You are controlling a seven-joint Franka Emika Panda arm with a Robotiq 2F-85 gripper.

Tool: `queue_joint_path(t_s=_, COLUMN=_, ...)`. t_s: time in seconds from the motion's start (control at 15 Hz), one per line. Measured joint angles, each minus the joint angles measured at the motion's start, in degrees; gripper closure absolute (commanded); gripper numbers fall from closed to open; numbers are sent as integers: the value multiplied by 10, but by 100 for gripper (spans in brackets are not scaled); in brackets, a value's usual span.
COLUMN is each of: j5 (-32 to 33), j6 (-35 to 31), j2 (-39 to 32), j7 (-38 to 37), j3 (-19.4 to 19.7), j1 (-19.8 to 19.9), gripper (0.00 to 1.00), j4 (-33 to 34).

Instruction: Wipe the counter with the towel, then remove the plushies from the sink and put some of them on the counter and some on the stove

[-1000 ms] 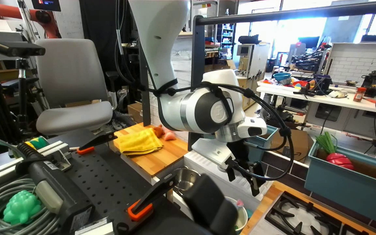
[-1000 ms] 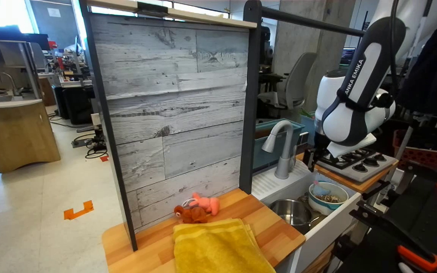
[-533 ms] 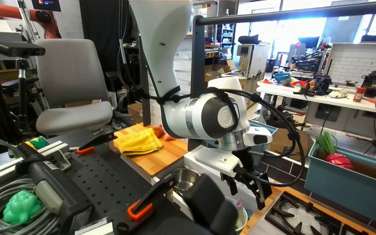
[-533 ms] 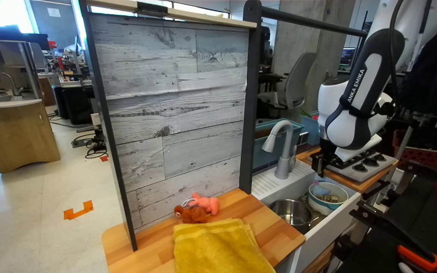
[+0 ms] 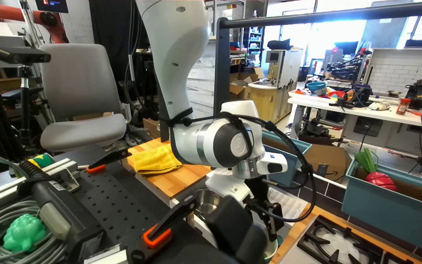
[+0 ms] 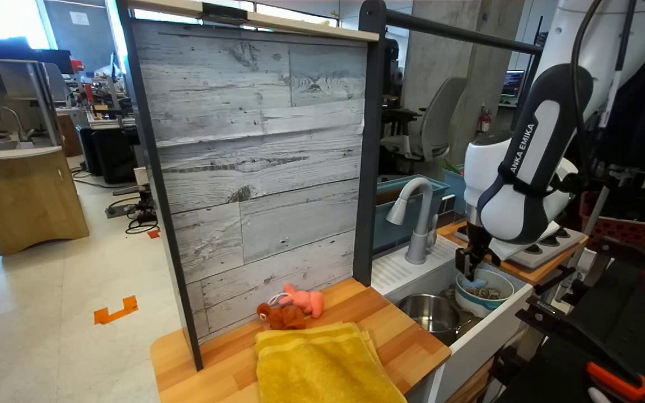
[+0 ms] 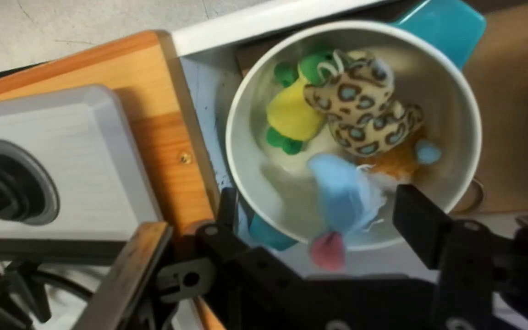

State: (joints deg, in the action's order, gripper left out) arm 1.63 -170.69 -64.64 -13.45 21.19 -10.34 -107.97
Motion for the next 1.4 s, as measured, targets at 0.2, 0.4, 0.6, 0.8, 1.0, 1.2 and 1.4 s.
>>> queue_joint_path(t_s=0.2, j5=-4, j6=-2, j2=-31, j7=-18, j3=-5, j1=-7, gripper=64, j4=11)
queue_joint_path(t_s=0.4, j5=-11, j6=-2, j2=-55, j7=-28, j3=-11, j1=-7, gripper=86, j4=29)
queue_joint_path(t_s=0.6, j5=-17, j6=-2, j2=-56, j7=-29, j3=-19, j1=-6, gripper=100, j4=36)
queue_joint_path(t_s=0.8, j5=-17, j6=-3, j2=-42, j7=-21, j3=-22, j1=-3, gripper=99, j4=23)
queue_joint_path(t_s=1.0, j5=-13, j6=-28, j2=10, j7=7, j3=-19, j1=-6, gripper=99, j4=-40)
queue_joint_path(t_s=1.2, j5=-11, j6=-115, j2=94, j7=58, j3=-59, j1=27, gripper=99, j4=-129)
queue_joint_path(t_s=1.4, j5=-11, j6=-173, j2=188, j7=84, j3=-138, j1=78, gripper=99, j4=-215)
